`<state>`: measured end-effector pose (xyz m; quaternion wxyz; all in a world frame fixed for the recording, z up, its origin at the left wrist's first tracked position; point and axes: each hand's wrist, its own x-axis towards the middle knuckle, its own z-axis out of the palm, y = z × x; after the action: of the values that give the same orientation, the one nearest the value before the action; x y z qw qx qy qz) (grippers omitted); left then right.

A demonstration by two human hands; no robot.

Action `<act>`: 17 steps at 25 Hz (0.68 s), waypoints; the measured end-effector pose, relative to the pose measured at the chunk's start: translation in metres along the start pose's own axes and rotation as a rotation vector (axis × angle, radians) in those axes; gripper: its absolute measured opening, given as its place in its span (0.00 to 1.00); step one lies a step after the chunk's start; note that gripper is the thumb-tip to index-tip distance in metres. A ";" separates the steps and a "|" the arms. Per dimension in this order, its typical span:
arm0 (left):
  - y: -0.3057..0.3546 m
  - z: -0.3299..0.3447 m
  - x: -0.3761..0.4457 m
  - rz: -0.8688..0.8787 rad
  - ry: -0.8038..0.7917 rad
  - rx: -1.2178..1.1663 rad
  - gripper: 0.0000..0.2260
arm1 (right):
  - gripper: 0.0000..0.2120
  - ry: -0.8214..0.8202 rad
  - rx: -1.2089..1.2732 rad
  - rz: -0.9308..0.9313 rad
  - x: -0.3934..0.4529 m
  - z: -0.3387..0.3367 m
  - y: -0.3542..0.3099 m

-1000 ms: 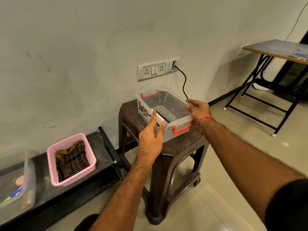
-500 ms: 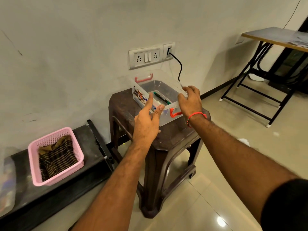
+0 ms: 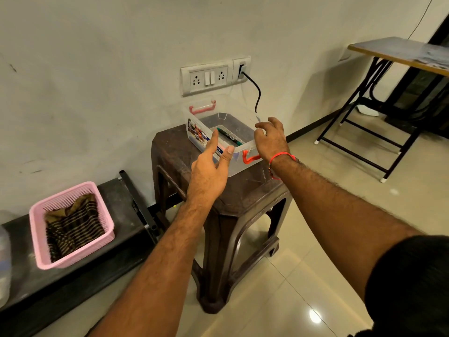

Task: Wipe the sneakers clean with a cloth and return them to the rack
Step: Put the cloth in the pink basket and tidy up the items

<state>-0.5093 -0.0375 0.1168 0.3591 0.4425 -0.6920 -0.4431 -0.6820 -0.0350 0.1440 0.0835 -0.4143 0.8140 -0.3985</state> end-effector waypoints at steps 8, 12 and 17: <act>-0.001 -0.016 -0.024 0.067 -0.031 0.051 0.38 | 0.19 0.169 0.134 -0.038 -0.031 -0.006 0.002; -0.002 -0.041 -0.045 0.096 -0.023 0.199 0.36 | 0.17 0.218 0.114 -0.047 -0.056 -0.017 -0.002; -0.005 -0.097 -0.095 0.088 0.001 0.338 0.34 | 0.19 0.097 0.063 -0.154 -0.104 -0.021 -0.030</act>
<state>-0.3884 0.0210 0.1361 0.2990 0.4662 -0.7750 -0.3042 -0.6071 0.0444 0.1594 0.0259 -0.4530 0.7698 -0.4489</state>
